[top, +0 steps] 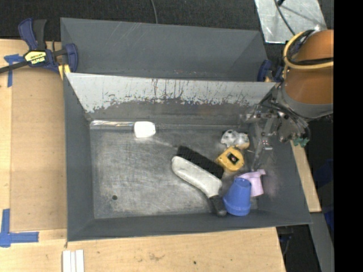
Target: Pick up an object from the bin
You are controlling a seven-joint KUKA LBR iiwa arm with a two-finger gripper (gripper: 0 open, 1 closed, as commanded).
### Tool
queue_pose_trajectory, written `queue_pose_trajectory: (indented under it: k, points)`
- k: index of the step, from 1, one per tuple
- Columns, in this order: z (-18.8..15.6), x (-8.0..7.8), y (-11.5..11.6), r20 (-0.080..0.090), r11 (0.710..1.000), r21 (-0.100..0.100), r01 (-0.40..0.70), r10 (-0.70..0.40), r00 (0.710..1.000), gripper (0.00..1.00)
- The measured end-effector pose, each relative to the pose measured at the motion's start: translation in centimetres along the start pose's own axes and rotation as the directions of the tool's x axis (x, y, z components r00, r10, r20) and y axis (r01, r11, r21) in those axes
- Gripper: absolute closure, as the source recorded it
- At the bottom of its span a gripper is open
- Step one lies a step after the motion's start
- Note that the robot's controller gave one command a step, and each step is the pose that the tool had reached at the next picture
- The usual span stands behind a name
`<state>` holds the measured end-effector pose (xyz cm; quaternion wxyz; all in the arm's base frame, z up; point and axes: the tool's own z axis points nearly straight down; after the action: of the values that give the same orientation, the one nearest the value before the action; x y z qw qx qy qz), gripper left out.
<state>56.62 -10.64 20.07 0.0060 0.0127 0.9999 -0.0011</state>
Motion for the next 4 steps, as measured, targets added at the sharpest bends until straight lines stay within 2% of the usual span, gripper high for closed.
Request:
queue_pose_trajectory:
  k: [1, 2, 3, 4]
  points:
    - [5.2, -0.4, -0.2, -0.006, 0.996, -0.002, 0.094, -0.094, 0.996, 0.00]
    - [9.2, -4.6, -1.9, -0.005, 0.991, -0.035, 0.133, -0.133, 0.991, 0.00]
    - [10.4, -4.0, -3.1, 0.001, 0.989, -0.002, 0.150, -0.150, 0.989, 1.00]
    - [10.4, -4.0, -3.1, 0.001, 0.989, -0.002, 0.150, -0.150, 0.989, 1.00]
